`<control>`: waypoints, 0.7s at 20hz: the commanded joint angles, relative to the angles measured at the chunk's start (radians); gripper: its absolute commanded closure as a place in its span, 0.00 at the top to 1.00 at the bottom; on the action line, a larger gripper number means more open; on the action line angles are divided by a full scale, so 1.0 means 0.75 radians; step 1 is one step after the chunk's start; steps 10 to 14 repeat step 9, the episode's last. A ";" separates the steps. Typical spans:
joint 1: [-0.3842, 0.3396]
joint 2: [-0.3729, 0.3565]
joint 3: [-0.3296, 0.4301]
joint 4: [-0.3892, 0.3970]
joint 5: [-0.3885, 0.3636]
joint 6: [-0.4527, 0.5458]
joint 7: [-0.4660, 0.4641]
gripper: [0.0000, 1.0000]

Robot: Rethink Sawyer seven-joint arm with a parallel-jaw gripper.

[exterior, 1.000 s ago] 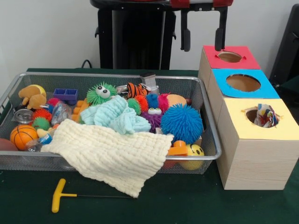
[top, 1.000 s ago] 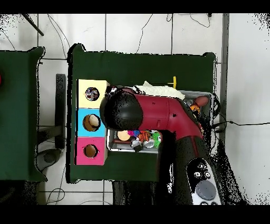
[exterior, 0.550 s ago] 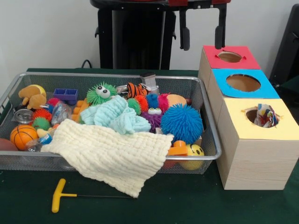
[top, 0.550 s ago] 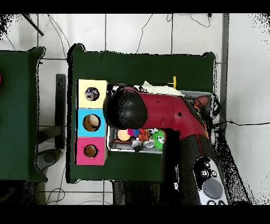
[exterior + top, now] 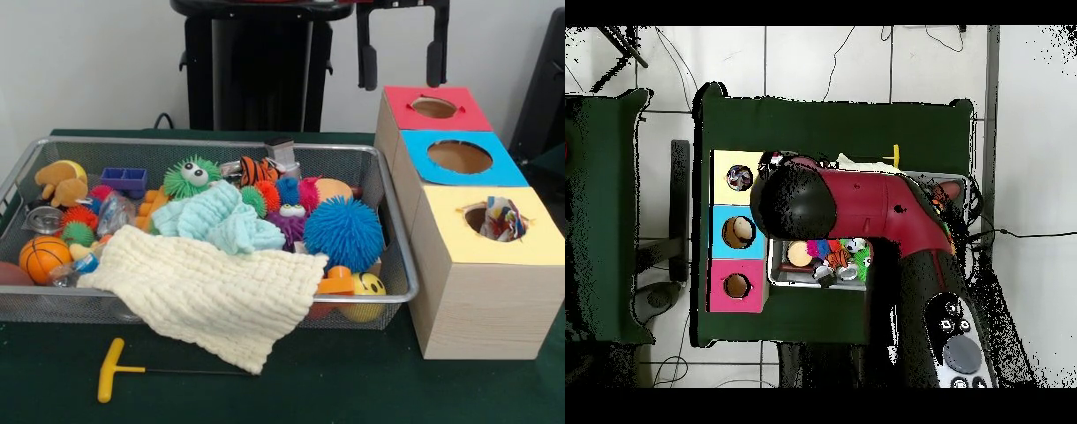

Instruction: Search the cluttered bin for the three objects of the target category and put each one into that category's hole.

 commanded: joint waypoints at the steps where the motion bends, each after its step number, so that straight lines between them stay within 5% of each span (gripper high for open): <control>1: 0.035 0.001 0.059 -0.129 -0.014 0.258 -0.021 1.00; 14: 0.068 -0.051 0.012 -0.087 0.001 0.249 0.047 1.00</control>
